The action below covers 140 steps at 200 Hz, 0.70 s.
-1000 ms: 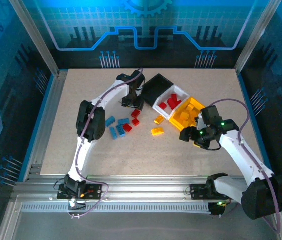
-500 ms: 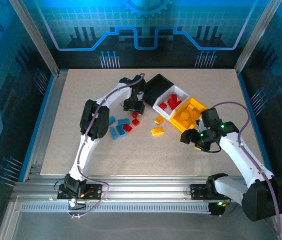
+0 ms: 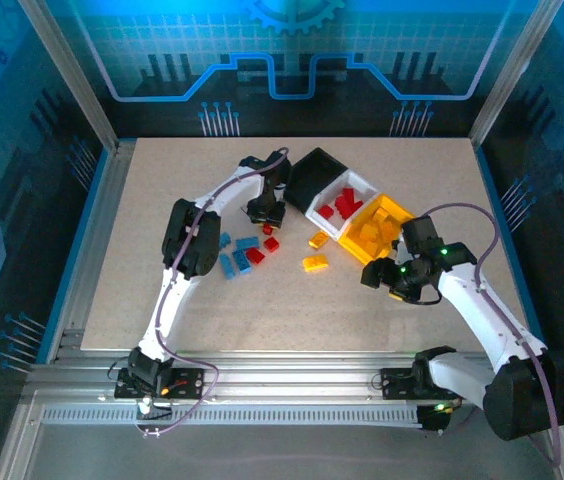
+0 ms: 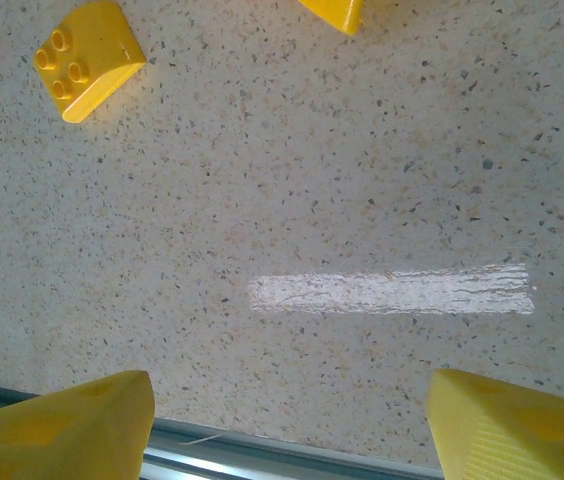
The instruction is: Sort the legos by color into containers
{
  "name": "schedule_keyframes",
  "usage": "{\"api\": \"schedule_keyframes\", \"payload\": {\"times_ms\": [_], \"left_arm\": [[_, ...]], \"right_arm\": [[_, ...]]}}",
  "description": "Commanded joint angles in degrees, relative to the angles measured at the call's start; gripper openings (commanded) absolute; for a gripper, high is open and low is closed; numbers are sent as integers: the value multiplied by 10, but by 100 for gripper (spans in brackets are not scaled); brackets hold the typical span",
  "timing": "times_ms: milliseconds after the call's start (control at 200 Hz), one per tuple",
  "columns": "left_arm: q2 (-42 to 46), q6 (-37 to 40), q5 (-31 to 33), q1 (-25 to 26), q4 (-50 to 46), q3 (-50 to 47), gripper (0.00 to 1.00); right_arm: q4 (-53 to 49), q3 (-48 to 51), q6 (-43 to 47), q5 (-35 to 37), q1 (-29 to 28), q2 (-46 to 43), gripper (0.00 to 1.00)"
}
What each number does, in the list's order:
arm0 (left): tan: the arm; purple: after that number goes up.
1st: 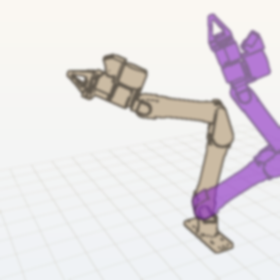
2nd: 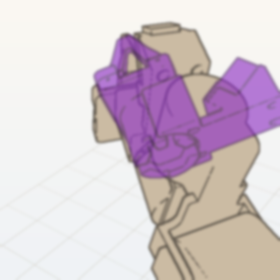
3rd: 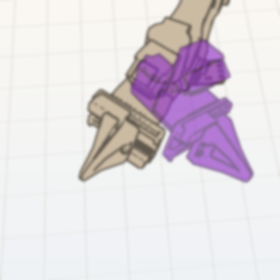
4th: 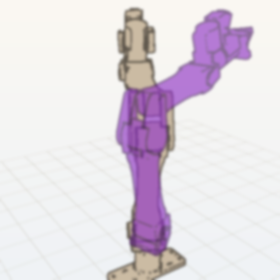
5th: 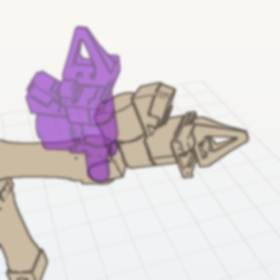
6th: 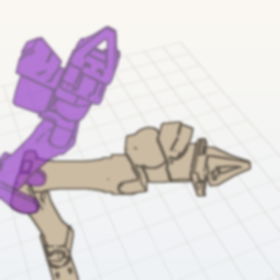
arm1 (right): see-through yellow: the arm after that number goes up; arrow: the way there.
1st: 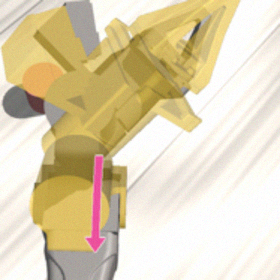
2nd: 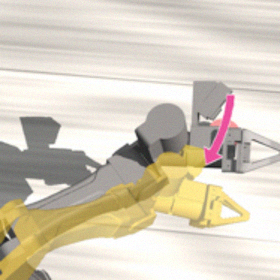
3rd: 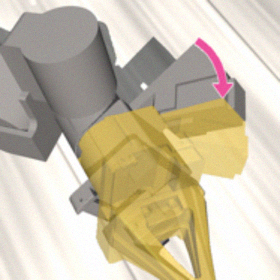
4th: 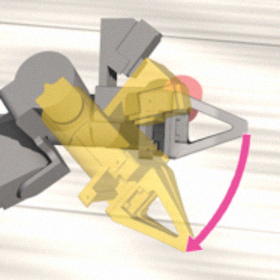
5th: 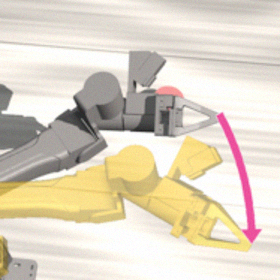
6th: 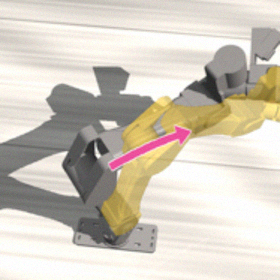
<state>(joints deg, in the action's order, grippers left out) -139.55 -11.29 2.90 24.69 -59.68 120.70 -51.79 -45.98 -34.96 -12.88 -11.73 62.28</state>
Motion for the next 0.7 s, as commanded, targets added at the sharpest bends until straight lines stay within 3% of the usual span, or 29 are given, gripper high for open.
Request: {"api": "schedule_keyframes", "payload": {"times_ms": [0,245,375,490,695], "left_arm": [[25,-44,-48,3,-1,-9,29],[83,-161,-128,1,29,-18,28],[105,-263,-204,4,98,-44,28],[116,-336,-233,18,161,-59,28],[65,-383,-254,55,170,39,28]], "right_arm": [[-5,-15,9,0,-6,1,73],[-5,-11,28,-1,8,-15,74],[10,3,24,-9,23,-33,74],[11,17,22,-15,37,-53,74],[14,49,32,-35,69,-89,74]]}}
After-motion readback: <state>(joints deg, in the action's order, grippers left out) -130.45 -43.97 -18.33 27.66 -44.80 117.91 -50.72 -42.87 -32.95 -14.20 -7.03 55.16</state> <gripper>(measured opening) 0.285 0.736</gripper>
